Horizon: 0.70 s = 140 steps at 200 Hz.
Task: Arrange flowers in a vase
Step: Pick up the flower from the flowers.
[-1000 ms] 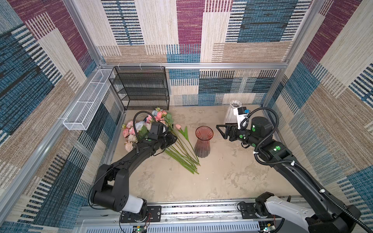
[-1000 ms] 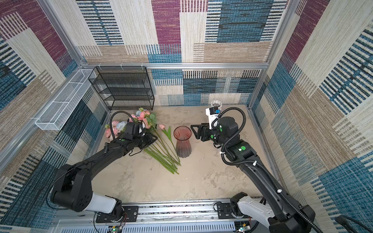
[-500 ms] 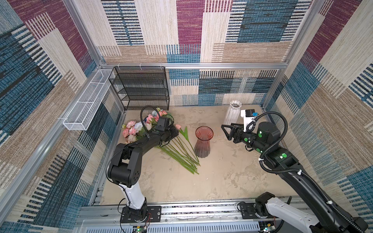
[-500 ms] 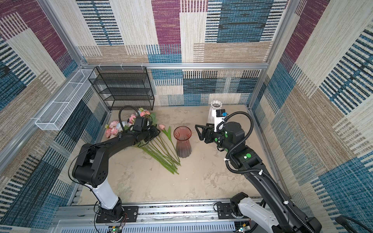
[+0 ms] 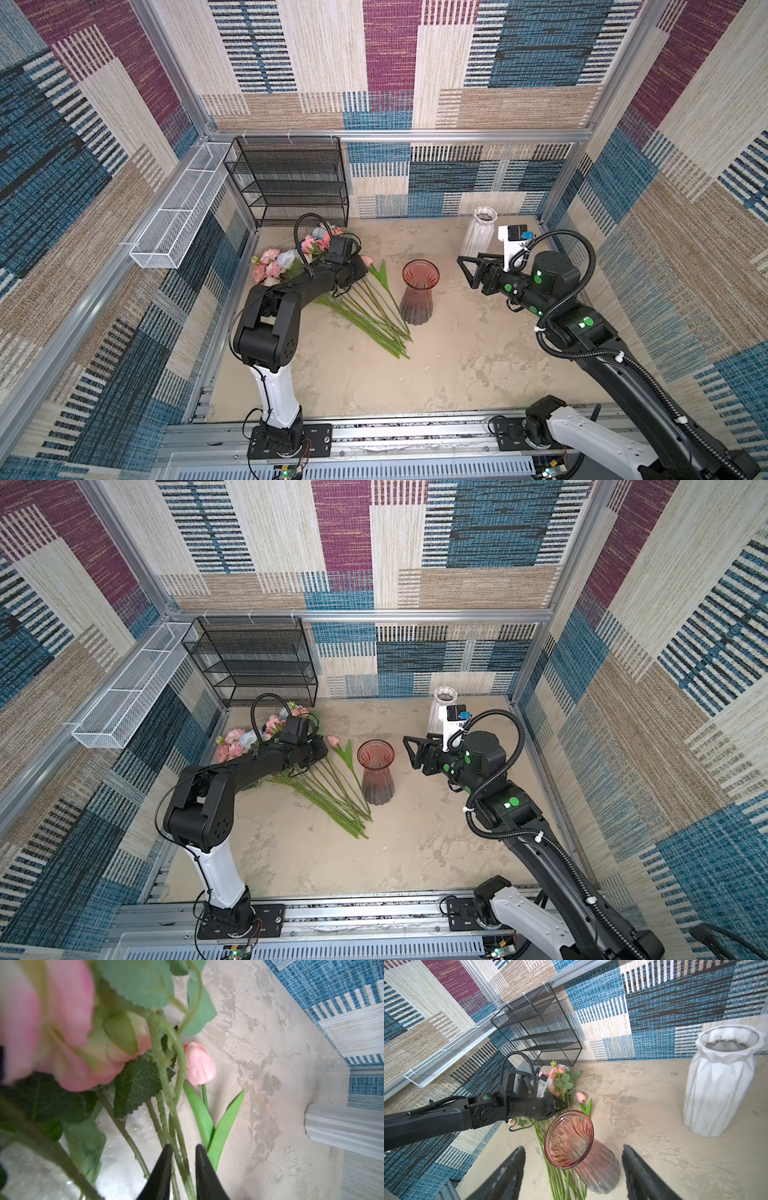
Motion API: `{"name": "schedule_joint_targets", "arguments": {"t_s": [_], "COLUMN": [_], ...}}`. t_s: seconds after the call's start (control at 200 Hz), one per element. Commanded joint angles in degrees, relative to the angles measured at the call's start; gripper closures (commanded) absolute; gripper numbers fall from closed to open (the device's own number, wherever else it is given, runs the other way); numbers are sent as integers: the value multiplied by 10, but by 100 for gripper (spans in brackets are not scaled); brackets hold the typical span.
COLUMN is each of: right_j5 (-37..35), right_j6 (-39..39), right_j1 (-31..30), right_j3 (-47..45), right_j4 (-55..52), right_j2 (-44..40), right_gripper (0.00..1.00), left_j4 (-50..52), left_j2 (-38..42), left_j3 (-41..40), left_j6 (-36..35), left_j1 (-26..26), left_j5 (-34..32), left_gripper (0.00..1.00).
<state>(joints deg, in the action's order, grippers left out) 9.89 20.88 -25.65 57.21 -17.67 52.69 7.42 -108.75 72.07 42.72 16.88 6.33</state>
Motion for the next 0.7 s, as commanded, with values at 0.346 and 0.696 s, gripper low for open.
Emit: {"name": "schedule_joint_targets", "arguments": {"t_s": [0.346, 0.696], "right_j5": [-5, 42], "right_j6": [6, -12], "right_j1": [0, 0], "right_j3": [-5, 0], "right_j4": [10, 34], "right_j2": [-6, -9], "right_gripper": [24, 19], "left_j4": [-40, -31], "left_j2": [36, 230], "left_j3": [-41, -119], "left_j6": [-7, -40], "left_j1": [-1, -10], "left_j5": [-27, -39], "left_gripper": [86, 100]}}
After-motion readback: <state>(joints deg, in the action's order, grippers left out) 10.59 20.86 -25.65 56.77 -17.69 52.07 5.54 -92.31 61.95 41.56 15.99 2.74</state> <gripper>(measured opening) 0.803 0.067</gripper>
